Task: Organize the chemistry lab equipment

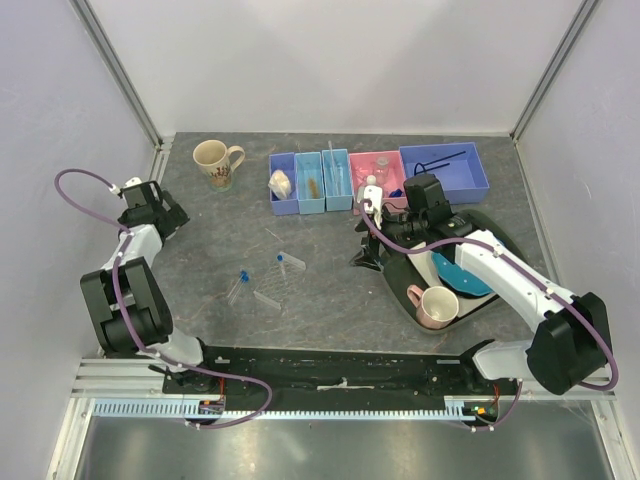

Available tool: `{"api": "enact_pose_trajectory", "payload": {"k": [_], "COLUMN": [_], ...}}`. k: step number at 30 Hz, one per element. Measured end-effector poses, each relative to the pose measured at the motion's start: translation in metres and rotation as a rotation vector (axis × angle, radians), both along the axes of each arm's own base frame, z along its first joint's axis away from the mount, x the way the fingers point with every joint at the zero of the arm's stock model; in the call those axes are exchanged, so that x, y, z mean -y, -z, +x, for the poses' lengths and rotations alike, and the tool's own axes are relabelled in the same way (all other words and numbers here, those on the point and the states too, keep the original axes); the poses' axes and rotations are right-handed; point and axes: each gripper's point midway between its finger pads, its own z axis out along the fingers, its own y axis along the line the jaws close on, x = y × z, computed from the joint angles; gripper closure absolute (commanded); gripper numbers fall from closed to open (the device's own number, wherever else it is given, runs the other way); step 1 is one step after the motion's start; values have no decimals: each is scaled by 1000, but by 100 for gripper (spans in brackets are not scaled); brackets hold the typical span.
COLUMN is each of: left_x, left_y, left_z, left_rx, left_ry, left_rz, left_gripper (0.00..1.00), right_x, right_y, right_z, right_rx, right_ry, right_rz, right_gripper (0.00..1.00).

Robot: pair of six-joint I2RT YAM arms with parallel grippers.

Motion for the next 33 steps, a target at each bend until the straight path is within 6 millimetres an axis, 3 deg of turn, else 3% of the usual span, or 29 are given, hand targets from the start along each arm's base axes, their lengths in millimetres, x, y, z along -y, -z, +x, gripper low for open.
{"api": "enact_pose_trajectory", "payload": {"k": [13,20,23,24,27,33], "left_x": [-27,-34,-36,-37,-38,-37], "left_y": [13,9,7,8,9,9], "left_z": [31,45,50,51,53,56], "left_rx": [2,17,22,20,10,4], "left_ry": [-1,21,34,38,57,95], "left_rz": [108,145,160,165,176,189], "left_gripper": [4,10,20,31,46,60], "right_x": [2,4,4,5,5,5], "right_y": [7,10,14,14,15,17], "right_z": [2,4,5,5,6,7], "right_rx": [-22,-30,-41,-43,-43,-44], "right_ry": [5,14,15,16,16,17], "right_rz": [-13,-17,-24,-25,-26,-29], "right_gripper": [3,2,2,2,2,2]}}
